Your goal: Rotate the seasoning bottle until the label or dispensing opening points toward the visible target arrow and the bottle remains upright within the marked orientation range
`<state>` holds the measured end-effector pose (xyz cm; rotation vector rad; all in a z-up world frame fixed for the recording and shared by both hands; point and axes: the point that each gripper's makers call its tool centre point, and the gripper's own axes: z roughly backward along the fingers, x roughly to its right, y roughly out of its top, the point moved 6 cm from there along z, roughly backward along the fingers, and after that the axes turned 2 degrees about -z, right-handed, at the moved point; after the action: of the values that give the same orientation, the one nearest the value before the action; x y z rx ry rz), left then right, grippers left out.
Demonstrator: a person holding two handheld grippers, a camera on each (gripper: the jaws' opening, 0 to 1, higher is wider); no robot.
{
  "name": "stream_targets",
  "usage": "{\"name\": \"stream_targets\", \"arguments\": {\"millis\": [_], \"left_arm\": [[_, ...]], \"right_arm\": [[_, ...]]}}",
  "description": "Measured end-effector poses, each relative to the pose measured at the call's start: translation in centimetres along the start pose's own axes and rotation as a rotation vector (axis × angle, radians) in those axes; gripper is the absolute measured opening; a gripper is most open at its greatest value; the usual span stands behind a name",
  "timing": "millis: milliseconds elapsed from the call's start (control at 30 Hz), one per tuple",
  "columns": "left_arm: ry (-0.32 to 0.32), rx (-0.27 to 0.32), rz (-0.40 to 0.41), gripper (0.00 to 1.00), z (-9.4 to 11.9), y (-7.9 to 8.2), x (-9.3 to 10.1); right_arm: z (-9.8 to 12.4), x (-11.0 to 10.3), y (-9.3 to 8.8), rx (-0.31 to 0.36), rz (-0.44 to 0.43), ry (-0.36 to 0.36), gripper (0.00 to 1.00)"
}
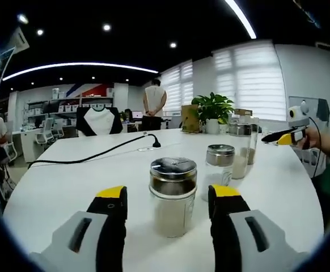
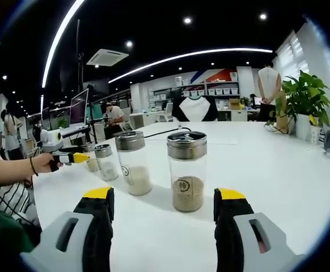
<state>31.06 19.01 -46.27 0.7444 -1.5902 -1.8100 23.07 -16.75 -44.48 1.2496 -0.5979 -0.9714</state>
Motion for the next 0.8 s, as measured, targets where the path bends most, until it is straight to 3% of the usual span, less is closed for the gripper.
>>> {"name": "stream_targets", "arguments": {"millis": [167,267,367,400,467,567,667,800], "left_arm": [[0.100,-0.017,0.016,0.64,0.6,0.2,1.1],[0.163,0.024,0.138,0.65,0.6,-0.1,1.1],[0.207,0.013,0.066,0.62,0.5,-0.4,1.3],[0.244,-0.012,0.080,0.61,0.5,-0.7,1.5],[0.289,-0.005,0.101,0.61,0.3,-0.8,1.6],[0.377,-0.040,0.072,0.60,0.3,-1.1,1.8],[0.380,-0.022,0.076,0.57,-0.4,-1.2,2.2],[0.456,-0.032,0.084,0.56,-0.6,-1.3,2.1]], "right_arm": [[0.0,0.0,0.0,0.001,-0.003,-0.002,0.73],[0.1,0.0,0.0,0.002,-0.005,-0.003,0.73],[0.2,0.1,-0.1,0.002,-0.006,-0.004,0.72],[0.3,0.1,-0.1,0.002,-0.006,-0.006,0.72],[0.4,0.2,-0.1,0.006,-0.009,-0.010,0.72],[0.4,0.2,-0.1,0.005,0.002,-0.012,0.72],[0.5,0.1,0.1,0.008,0.046,-0.025,0.73],[0.4,0.1,0.1,0.001,0.063,-0.021,0.73]]}}
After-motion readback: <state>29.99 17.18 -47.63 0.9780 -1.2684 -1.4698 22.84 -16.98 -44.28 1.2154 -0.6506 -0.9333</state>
